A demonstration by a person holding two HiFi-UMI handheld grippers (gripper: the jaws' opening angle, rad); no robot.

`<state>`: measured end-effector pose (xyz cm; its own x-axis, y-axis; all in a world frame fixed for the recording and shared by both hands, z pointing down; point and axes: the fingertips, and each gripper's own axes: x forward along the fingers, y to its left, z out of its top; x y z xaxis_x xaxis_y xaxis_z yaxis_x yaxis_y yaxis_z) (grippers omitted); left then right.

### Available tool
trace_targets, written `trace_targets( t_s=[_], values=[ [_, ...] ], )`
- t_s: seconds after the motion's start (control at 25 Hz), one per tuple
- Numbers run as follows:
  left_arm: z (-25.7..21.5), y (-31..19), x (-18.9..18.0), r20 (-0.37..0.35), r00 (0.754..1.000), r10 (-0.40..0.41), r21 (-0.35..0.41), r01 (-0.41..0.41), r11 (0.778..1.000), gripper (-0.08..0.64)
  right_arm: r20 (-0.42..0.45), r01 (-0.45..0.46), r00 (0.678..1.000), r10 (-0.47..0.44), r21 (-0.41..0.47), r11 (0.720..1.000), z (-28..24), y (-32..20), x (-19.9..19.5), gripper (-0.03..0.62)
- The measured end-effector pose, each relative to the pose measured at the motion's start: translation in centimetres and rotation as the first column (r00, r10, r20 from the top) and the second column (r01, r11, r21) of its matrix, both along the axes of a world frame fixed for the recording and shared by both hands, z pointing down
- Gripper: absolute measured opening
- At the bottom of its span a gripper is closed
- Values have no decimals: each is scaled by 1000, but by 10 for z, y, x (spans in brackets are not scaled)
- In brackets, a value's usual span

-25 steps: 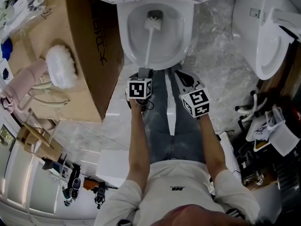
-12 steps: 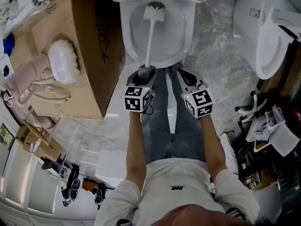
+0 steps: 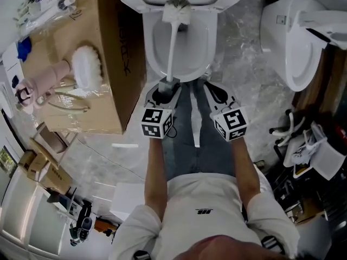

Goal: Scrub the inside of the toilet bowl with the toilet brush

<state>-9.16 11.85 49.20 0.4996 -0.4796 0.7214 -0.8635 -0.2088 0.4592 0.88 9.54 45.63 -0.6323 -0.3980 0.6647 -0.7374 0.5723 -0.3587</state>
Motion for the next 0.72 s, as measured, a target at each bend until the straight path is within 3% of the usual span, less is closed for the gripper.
trace_targets(
  t_s=[0.4,0.72],
  values=[
    [-116,-29,0,-8,999,46,178,-44,983,224,25,-3,1000,0,127,992,-106,-16,-3,-6],
    [-193,-33,-6,-4,998,55,253,-52,966,224,34,-30,999,25,165,986,-174,-11,-5,-5]
  ],
)
